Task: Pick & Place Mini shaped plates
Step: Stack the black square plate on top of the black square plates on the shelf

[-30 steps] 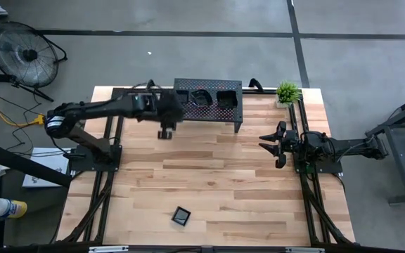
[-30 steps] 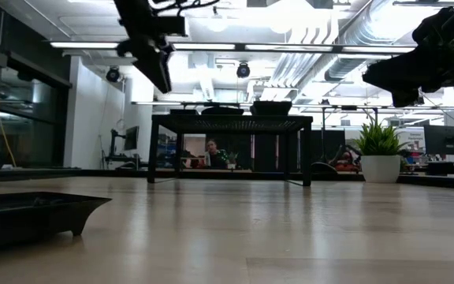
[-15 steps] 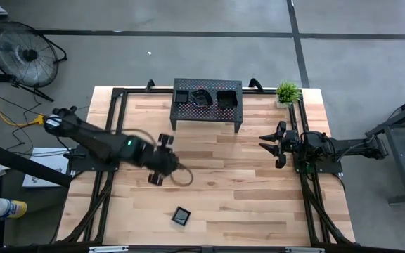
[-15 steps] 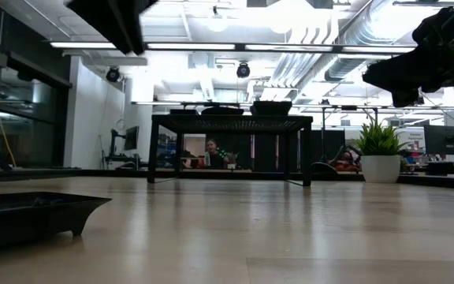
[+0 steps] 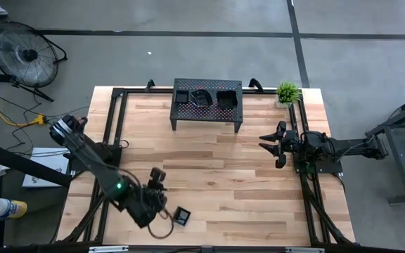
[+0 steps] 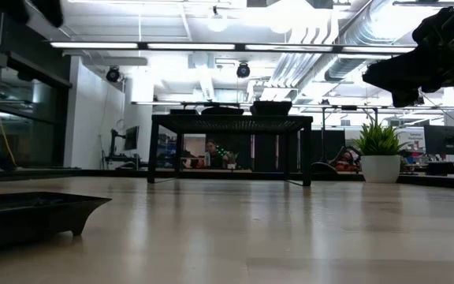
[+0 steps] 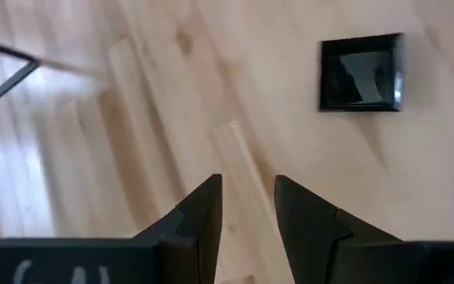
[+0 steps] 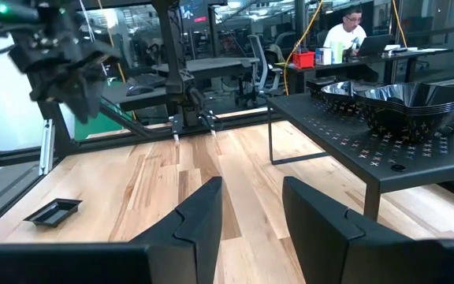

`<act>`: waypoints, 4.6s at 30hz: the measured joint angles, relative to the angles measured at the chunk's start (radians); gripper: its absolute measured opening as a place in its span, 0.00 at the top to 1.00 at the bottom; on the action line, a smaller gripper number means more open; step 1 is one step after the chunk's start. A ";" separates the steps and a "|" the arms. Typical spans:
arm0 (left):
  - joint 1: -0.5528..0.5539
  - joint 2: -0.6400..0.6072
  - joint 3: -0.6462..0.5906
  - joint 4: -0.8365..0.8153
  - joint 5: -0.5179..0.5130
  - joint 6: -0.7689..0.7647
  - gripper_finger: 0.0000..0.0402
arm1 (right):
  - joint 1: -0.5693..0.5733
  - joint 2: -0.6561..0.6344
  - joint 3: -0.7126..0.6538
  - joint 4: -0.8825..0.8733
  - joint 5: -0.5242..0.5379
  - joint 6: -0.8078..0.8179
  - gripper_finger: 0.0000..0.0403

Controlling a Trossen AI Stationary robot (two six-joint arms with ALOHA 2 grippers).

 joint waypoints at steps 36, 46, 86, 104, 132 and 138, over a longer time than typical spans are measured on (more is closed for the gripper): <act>-0.052 0.387 0.000 0.523 0.239 -0.035 0.72 | 0.000 0.000 0.000 0.000 0.000 0.000 0.68; -0.052 0.387 0.000 0.492 0.231 -0.014 0.72 | 0.000 0.000 0.000 0.000 0.000 0.000 0.68; -0.051 0.430 -0.001 0.500 0.154 0.084 0.83 | 0.000 0.001 0.000 0.000 0.000 0.000 0.68; -0.051 0.430 -0.001 0.504 0.139 0.084 0.99 | 0.000 0.001 0.000 0.000 0.000 0.000 0.68; -0.051 0.429 0.046 0.431 0.074 0.084 1.00 | 0.000 0.001 0.000 0.000 0.000 0.000 0.68; -0.051 0.429 0.126 0.284 0.049 0.084 1.00 | 0.000 0.001 0.000 0.000 0.000 0.000 0.68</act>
